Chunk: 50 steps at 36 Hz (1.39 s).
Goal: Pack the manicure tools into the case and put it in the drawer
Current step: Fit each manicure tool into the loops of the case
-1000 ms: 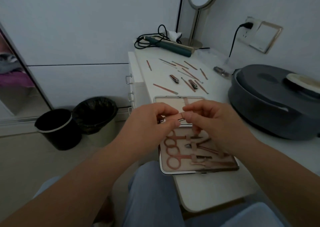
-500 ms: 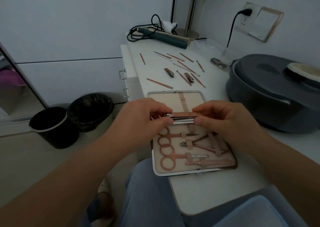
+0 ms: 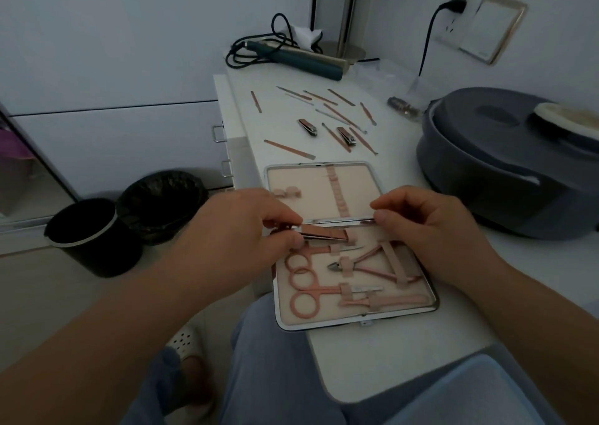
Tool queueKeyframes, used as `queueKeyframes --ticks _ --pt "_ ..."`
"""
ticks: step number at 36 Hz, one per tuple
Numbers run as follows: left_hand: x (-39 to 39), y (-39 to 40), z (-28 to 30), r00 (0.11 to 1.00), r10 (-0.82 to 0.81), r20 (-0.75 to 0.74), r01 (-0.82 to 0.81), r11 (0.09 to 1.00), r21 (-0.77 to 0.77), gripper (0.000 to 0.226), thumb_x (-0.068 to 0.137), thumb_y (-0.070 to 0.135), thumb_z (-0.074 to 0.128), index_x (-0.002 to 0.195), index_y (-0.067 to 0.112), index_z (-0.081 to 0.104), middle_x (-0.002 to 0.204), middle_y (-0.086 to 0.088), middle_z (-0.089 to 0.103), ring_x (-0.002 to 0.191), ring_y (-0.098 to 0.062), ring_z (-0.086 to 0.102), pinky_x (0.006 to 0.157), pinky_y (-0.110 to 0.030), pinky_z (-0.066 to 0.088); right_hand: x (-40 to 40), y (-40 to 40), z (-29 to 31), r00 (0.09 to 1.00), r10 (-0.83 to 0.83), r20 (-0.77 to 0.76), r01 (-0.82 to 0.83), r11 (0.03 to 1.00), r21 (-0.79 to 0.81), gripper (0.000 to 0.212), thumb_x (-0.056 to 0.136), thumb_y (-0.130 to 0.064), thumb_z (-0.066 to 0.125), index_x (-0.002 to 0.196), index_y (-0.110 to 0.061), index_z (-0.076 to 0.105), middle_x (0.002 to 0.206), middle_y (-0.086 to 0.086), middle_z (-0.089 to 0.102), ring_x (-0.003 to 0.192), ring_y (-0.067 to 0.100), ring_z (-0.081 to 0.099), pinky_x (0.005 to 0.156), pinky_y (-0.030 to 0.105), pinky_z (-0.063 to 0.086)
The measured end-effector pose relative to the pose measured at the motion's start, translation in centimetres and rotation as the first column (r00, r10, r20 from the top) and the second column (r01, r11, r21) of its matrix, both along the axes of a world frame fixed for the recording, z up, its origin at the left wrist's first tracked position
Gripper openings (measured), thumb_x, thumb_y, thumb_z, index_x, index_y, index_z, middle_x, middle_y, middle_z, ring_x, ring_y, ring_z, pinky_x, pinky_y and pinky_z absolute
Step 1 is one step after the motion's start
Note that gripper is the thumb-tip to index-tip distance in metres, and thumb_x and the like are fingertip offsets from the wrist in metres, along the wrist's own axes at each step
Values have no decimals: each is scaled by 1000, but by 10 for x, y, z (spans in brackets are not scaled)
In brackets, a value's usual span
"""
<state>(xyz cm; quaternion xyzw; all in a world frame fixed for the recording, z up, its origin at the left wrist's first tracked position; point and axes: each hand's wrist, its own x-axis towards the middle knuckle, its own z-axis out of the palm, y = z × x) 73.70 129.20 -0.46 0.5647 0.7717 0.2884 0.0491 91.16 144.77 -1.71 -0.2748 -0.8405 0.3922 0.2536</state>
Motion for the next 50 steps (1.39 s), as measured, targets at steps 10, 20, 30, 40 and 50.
queueKeyframes --ticks 10,20,30,40,50 --pt "14 21 -5 997 -51 -54 49 998 -30 28 73 46 64 100 37 67 92 13 58 90 -4 43 78 -25 36 -1 -2 2 1000 1 11 -1 1000 0 14 80 -25 62 75 -38 63 73 -9 68 70 5 63 64 13 52" --pt "10 13 -7 1000 -30 6 30 999 41 43 64 54 63 105 38 64 97 16 50 96 2 39 83 -23 34 -1 -5 2 999 31 40 -37 987 156 15 77 -28 64 72 -42 62 76 -14 63 73 6 56 64 13 45" --pt "5 1 -16 1000 -9 -17 10 997 78 15 68 41 71 77 30 73 87 14 52 89 -2 39 78 -4 27 -35 -25 22 925 164 342 -320 822 471 33 79 -53 50 103 -37 67 93 -17 59 87 3 50 79 30 42" --pt "4 -3 -22 999 -21 39 17 995 99 18 68 47 66 76 33 72 84 26 42 91 12 33 77 2 23 -43 -25 17 904 182 388 -344 848 404 12 71 -45 51 79 -38 57 82 -20 50 82 1 44 72 22 42" --pt "5 -4 -26 997 -16 70 5 989 150 15 69 43 69 75 29 73 88 18 49 90 2 36 79 -7 28 -42 -25 14 900 156 406 -323 864 386 5 74 -34 54 78 -37 53 83 -21 48 86 -2 43 71 14 36"
